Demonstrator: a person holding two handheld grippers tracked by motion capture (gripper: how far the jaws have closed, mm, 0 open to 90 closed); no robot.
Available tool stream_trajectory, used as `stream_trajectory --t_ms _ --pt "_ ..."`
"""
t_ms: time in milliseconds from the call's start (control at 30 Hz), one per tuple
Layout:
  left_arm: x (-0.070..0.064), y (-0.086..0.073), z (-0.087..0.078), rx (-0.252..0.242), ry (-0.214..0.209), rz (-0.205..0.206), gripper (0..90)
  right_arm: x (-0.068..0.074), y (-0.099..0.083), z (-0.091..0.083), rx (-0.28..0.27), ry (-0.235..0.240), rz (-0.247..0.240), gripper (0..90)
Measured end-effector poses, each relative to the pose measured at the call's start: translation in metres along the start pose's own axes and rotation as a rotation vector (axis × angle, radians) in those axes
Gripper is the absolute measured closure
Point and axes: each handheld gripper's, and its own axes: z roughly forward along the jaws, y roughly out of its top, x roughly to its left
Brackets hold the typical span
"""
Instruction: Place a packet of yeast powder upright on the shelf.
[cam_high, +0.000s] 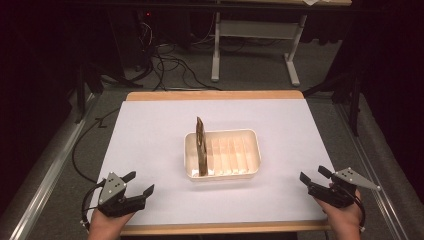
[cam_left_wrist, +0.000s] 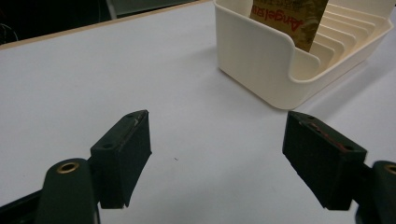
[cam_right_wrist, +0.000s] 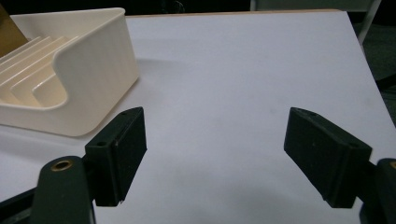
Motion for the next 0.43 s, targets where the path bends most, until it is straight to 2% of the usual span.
stream_trajectory --t_ms 300,433 --pt "0.0072 -0.0023 -0.0015 0.0 0.002 -0.018 23.5 -0.0004 0.0009 0.0027 -0.001 -0.013 -0.006 21.9" --pt "0.0076 -0.0021 -0.0064 -0.011 0.004 -0.013 23.5 -0.0009 -0.0001 0.0042 0.008 -0.018 0.011 22.0"
